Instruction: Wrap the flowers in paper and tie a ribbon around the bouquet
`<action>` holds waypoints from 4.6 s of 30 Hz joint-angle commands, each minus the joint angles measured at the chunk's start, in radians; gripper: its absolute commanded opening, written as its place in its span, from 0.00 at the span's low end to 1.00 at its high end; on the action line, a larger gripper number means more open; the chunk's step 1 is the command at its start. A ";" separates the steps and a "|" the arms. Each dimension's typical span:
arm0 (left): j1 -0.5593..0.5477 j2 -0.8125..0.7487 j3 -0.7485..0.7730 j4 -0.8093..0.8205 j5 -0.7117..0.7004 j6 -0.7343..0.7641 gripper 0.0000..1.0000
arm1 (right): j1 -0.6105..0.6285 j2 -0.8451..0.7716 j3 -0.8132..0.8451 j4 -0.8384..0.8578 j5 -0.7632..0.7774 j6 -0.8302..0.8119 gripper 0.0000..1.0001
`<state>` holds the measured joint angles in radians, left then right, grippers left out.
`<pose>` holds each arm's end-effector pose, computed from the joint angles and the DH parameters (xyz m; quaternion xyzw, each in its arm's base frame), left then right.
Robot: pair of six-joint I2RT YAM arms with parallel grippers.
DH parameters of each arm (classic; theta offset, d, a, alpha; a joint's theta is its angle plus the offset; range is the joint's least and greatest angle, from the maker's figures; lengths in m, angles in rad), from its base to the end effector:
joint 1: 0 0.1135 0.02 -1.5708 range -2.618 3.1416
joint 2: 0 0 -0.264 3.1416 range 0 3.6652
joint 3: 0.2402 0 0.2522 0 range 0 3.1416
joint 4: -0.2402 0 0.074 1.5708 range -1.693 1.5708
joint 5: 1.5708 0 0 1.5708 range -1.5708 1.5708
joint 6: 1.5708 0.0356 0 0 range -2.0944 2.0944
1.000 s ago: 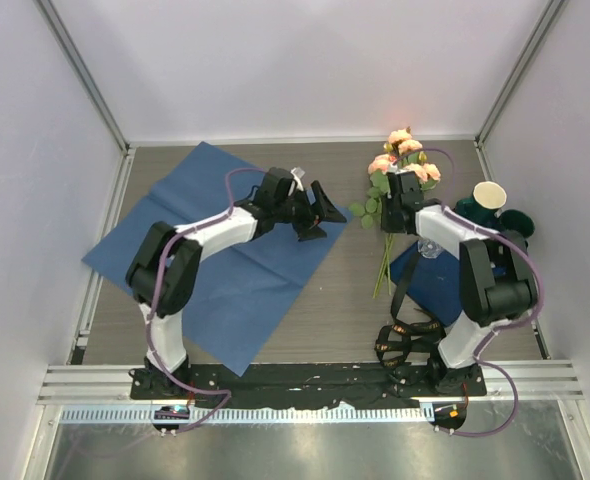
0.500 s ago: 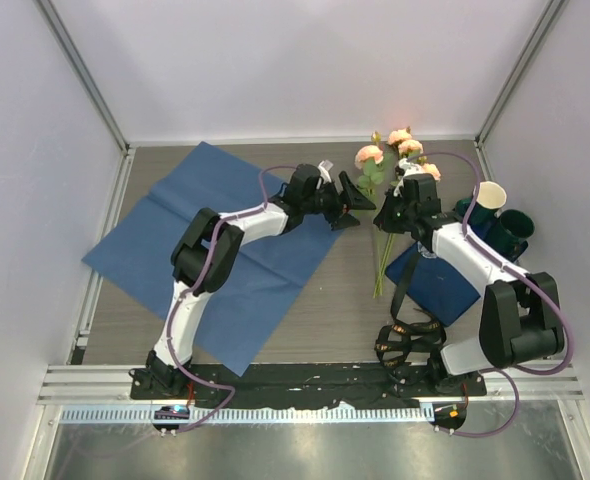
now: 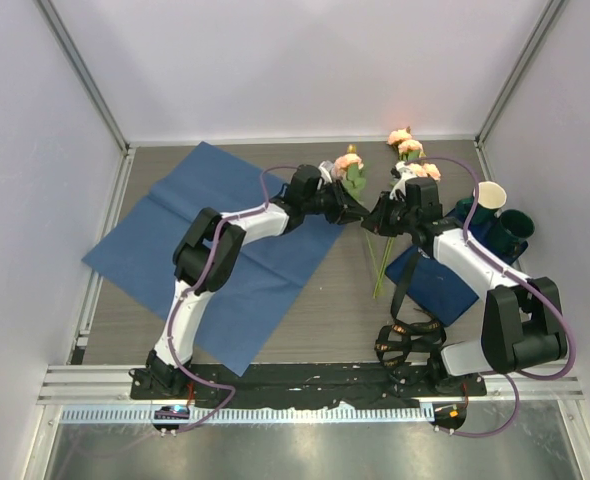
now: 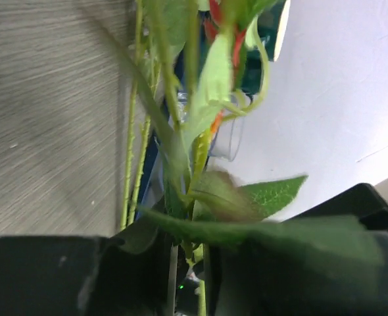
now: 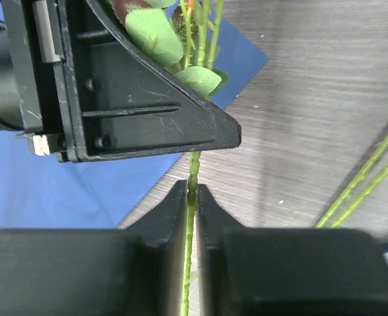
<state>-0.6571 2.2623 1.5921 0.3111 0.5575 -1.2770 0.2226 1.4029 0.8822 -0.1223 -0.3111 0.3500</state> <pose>0.3964 -0.3296 0.1751 -0.0918 0.8004 -0.5791 0.1246 0.2947 0.0779 0.2393 -0.0129 0.8861 0.2577 0.3849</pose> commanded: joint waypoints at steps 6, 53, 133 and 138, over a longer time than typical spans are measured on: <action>0.151 -0.219 0.087 -0.663 -0.154 0.508 0.09 | 0.008 -0.099 0.067 -0.108 0.127 0.001 0.57; 0.536 -0.045 0.356 -1.269 -0.904 0.973 0.08 | 0.008 -0.104 0.015 -0.065 0.061 -0.034 0.57; 0.286 -0.693 -0.141 -1.054 -0.331 0.730 0.84 | -0.114 0.278 0.210 -0.209 0.500 0.052 0.41; 0.137 -0.707 -0.182 -1.043 -0.327 0.706 0.81 | -0.126 0.295 0.193 -0.163 0.460 0.046 0.38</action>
<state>-0.4381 1.5337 1.4609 -0.7872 0.1215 -0.5224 0.1062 1.7039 1.0576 -0.3565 0.1581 0.3927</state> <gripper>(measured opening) 0.824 0.390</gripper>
